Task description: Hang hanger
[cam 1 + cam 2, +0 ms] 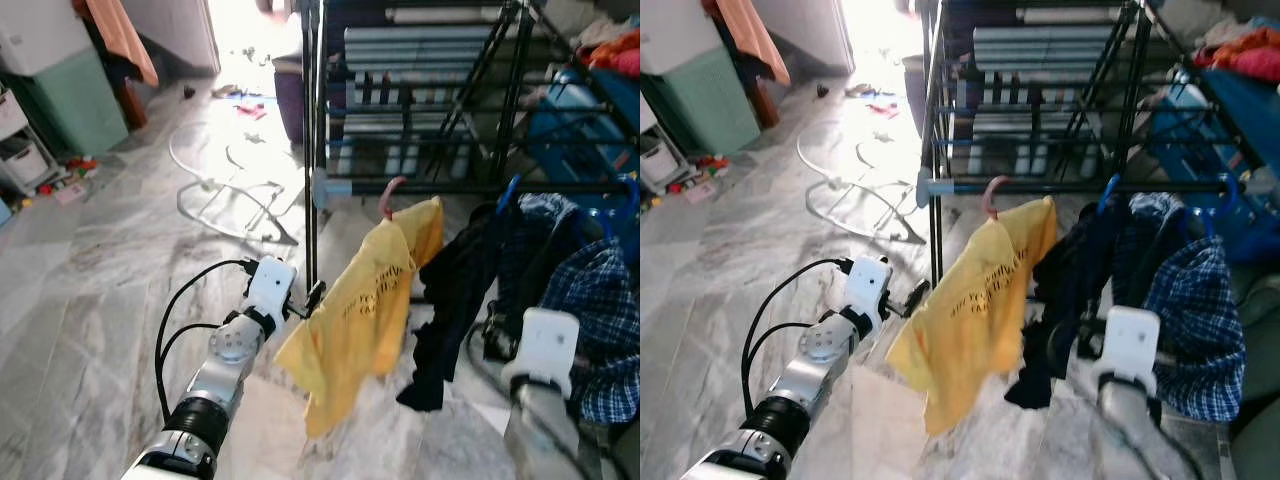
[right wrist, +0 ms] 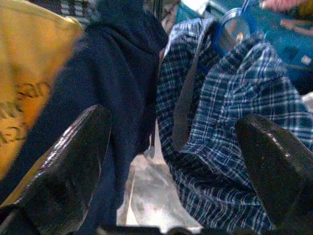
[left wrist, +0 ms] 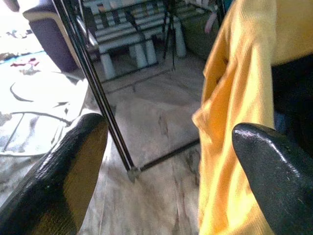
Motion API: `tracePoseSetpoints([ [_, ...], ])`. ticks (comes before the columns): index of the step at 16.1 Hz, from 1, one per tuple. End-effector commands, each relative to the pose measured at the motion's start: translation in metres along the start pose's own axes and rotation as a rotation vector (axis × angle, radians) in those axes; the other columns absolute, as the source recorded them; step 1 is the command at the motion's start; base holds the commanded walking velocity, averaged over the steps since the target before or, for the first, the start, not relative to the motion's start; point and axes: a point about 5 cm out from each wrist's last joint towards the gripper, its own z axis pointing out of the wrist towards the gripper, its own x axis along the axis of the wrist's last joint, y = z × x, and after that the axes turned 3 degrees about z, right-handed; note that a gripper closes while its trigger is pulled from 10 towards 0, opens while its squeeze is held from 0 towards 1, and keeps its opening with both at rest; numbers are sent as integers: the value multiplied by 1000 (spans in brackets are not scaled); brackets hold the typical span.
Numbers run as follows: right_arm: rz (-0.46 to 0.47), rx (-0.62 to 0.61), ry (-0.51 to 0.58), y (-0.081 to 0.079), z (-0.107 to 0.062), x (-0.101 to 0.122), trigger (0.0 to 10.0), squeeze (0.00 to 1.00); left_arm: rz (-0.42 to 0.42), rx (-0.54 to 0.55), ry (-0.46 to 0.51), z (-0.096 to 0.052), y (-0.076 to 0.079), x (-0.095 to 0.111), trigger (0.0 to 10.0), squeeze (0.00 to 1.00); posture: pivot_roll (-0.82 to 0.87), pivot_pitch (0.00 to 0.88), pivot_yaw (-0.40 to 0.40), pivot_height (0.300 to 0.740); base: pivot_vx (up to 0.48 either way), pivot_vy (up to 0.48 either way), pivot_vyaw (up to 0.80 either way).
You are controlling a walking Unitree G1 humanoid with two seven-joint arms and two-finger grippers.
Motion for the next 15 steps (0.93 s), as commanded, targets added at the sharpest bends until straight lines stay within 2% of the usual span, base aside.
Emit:
tracePoseSetpoints([
  [1, 7, 25, -28, -4, 2, -2, 10000, 0, 21, -10, 4, -1, -2, 2, 10000, 0, -15, 129, 38, 740, 0, 0, 0],
  [3, -12, 155, -87, -25, 23, 0, 10000, 0, 37, -15, 9, -4, -5, 3, 10000, 0, 11, 141, 41, 740, 0, 0, 0],
  [6, -16, 179, -12, -36, 40, 23, 10000, 0, 48, -7, 27, -9, -10, 6, 10000, 0, 35, 144, 38, 740, 0, 0, 0],
  [8, -4, 196, -16, -45, 42, 25, 10000, 0, 49, -3, 18, -12, -12, 4, 10000, 0, 49, 148, 32, 740, 0, 0, 0],
  [9, 17, 215, -73, -50, 42, 15, 10000, 0, 49, 2, 10, -13, -12, 2, 10000, 0, 56, 150, 32, 740, 0, 0, 0],
  [11, 4, 236, -106, -54, 41, 4, 10000, 0, 50, 5, 13, -14, -13, 4, 10000, 0, 62, 154, 32, 740, 0, 0, 0],
  [12, -2, 222, -98, -53, 39, 5, 10000, 0, 51, 7, 14, -14, -14, 5, 10000, 0, 58, 156, 35, 740, 0, 0, 0],
  [13, -27, 173, -30, -49, 38, 16, 10000, 0, 51, 8, 12, -13, -14, 6, 10000, 0, 53, 149, 39, 740, 0, 0, 0],
  [15, -1, 168, 15, -50, 39, 27, 10000, 0, 49, 3, 10, -11, -12, 6, 10000, 0, 46, 142, 45, 740, 0, 0, 0],
])
